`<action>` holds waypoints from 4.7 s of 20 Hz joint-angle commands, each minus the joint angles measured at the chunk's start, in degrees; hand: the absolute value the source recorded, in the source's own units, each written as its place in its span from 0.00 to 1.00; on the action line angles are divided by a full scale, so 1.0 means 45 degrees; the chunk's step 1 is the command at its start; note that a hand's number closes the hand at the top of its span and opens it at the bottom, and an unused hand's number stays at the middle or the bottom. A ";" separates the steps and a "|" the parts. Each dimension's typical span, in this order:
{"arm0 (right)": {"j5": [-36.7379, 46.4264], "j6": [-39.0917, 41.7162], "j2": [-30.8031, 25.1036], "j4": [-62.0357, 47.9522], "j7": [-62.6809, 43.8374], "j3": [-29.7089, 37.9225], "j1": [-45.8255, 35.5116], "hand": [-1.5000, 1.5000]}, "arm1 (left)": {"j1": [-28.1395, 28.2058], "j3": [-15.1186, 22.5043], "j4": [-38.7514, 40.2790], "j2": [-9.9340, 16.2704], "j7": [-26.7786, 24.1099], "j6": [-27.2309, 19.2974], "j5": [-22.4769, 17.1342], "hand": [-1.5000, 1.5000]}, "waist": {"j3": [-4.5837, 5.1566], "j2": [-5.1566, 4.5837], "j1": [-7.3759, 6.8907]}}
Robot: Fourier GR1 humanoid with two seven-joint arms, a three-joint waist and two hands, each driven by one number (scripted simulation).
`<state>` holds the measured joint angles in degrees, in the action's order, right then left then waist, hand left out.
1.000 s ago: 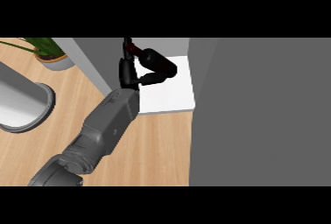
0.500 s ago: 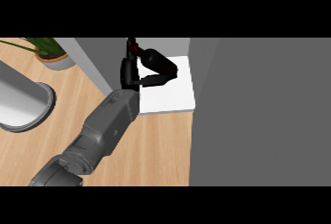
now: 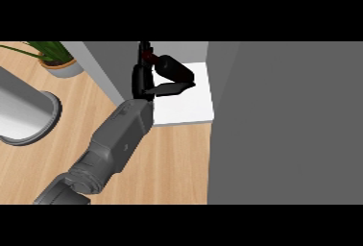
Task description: Pick up the wine, place it into the cabinet and close the cabinet
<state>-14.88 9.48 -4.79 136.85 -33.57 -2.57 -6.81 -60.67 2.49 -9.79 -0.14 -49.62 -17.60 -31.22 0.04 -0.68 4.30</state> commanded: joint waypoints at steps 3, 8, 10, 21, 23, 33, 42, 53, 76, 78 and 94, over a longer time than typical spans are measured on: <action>0.0150 -0.0700 0.0215 0.1097 -0.0878 -0.0449 -0.0223 0.00 | 0.1783 0.0917 -0.0813 0.0030 -0.0396 0.0272 -0.1357 0.00 | 0.0010 0.0116 -0.0143; -0.0519 -0.0392 -0.0205 0.1020 -0.0739 0.0397 0.0067 0.00 | 0.2905 0.2900 -0.2853 0.0031 0.0507 -0.0617 -0.2605 0.00 | -0.0006 0.0198 -0.0361; -0.0107 -0.0135 0.0054 0.1023 -0.0002 -0.0027 0.0666 0.00 | 0.3605 0.4191 -0.4041 0.0031 0.0436 -0.1081 -0.3201 0.00 | -0.0007 0.0172 -0.0358; -0.0055 -0.0638 -0.0367 0.1651 -0.0717 0.0389 0.0534 0.00 | 0.6553 0.8334 -1.0026 0.0031 0.0591 -0.5767 -0.3774 0.00 | -0.0009 0.0202 -0.0821; 0.0261 -0.0090 -0.0113 0.1195 0.0386 0.0026 0.1298 0.00 | 0.7575 0.9072 -1.0900 0.0031 0.0436 -0.6236 -0.3399 0.00 | -0.0013 0.0201 -0.0881; -0.0158 -0.0208 -0.0319 0.1724 0.0158 0.0466 0.1534 0.00 | 1.0259 1.0272 -1.6964 0.1113 0.2435 -0.8501 -0.1332 0.00 | -0.0023 0.0251 -0.1015; -0.0689 -0.0265 -0.0582 0.1064 -0.0323 0.1202 0.0597 0.00 | 1.2839 1.1294 -2.0245 0.2134 0.3017 -0.9283 0.0344 0.00 | -0.0014 0.0201 -0.1019; -0.1938 0.0763 -0.0930 0.2047 -0.1809 0.0111 0.1210 1.00 | 1.4335 1.1041 -2.2876 0.5269 0.3567 -0.6814 0.0229 0.00 | -0.0007 0.0206 -0.0920; -0.0341 0.1566 0.0264 0.2991 -0.2388 -0.6162 0.3125 1.00 | 1.8999 0.6461 -2.5407 0.9035 0.1786 -0.2919 -0.2276 0.00 | 0.0029 0.0304 -0.1051; -0.0018 0.1471 0.0379 0.2789 -0.2369 -0.7163 0.3427 1.00 | 1.9145 0.5135 -2.5538 0.9615 0.2011 -0.2157 -0.3173 0.00 | 0.0025 0.0284 -0.0985; 0.4644 -0.3747 0.1044 0.0808 -0.1575 -1.2224 0.0474 1.00 | 1.9848 0.1889 -2.5252 1.0757 0.2951 -0.0071 -0.4654 0.00 | 0.0019 0.0280 -0.1020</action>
<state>0.52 -2.75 -2.16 137.99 -40.07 -46.66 0.34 28.48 13.83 -122.60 47.20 -37.92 -18.59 -51.02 0.16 0.63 -0.14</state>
